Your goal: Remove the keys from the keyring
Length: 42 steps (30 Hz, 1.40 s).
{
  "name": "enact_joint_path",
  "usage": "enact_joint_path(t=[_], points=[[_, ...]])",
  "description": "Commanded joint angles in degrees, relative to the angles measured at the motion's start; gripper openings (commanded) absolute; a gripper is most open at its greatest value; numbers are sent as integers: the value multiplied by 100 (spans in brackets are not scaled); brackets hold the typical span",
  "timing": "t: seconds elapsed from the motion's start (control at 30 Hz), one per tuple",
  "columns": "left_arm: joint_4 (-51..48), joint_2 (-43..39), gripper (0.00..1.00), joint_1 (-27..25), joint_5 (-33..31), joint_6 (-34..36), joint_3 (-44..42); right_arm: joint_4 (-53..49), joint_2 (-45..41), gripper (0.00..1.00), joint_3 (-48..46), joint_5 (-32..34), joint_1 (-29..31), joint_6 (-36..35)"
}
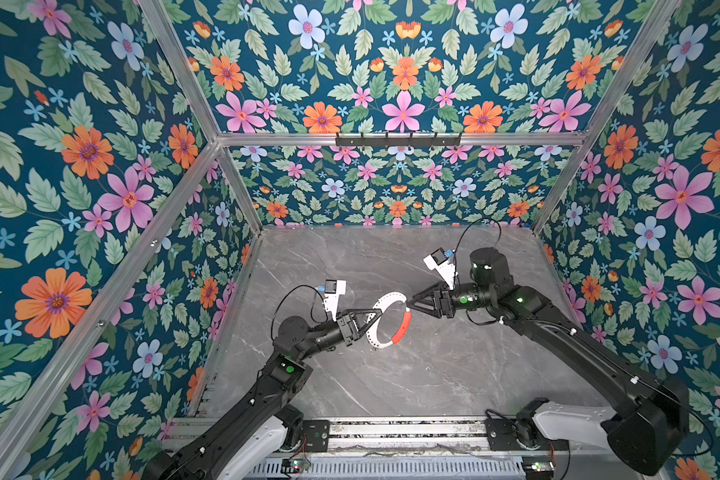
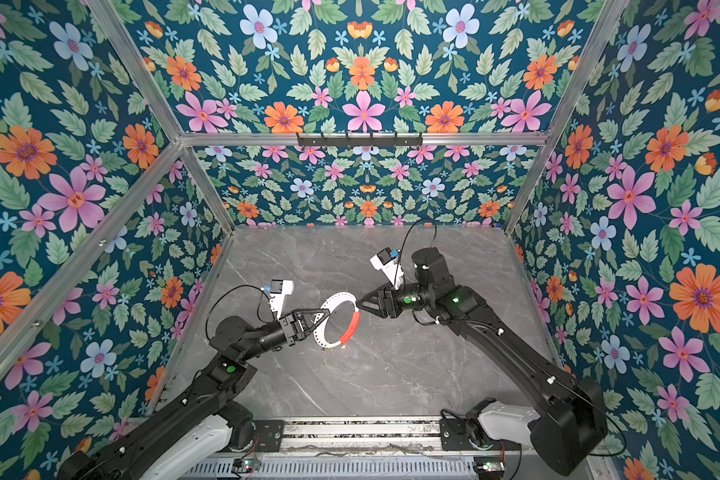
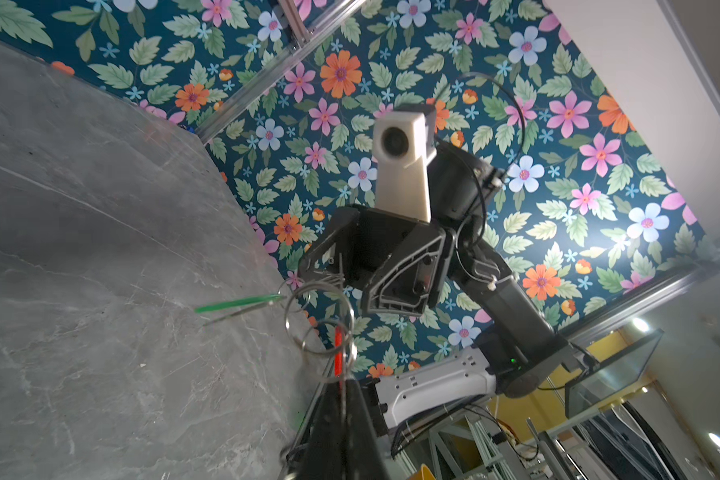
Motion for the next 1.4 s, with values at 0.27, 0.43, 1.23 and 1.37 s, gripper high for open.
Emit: enact_joint_path(t=[0.27, 0.43, 1.23, 1.37], points=[[567, 32, 0, -70, -1836, -767, 45, 1913, -1338, 59, -1376, 1744, 73, 866], [563, 232, 0, -148, -2311, -896, 183, 2098, -1427, 59, -1712, 2366, 1059, 457], [-578, 404, 0, -1487, -5115, -218, 756, 3279, -311, 50, -1606, 4106, 2677, 90], [-540, 507, 0, -1577, -5227, -207, 774, 3310, -250, 49, -1571, 4076, 2675, 116]])
